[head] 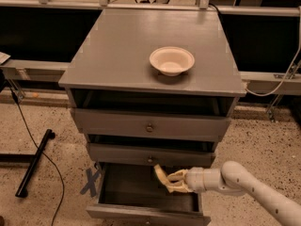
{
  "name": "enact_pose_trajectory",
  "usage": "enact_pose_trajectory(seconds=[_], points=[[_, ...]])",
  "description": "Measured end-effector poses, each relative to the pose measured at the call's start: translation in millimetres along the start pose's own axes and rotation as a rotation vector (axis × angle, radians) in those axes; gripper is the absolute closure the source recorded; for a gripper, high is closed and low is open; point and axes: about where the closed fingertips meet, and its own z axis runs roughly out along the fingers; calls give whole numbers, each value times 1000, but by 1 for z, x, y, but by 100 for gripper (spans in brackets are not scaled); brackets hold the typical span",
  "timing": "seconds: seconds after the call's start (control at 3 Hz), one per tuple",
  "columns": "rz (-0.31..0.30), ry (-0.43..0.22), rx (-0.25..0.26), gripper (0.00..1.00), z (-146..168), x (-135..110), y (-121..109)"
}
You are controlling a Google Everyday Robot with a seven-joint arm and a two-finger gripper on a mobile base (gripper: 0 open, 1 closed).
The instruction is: Place sponge into bottom drawer
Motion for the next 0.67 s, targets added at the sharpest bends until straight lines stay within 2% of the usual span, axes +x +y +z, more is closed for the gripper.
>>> enact_pose_trajectory(seconds=[0.67], points=[[23,-61,7,100,12,53,-11]])
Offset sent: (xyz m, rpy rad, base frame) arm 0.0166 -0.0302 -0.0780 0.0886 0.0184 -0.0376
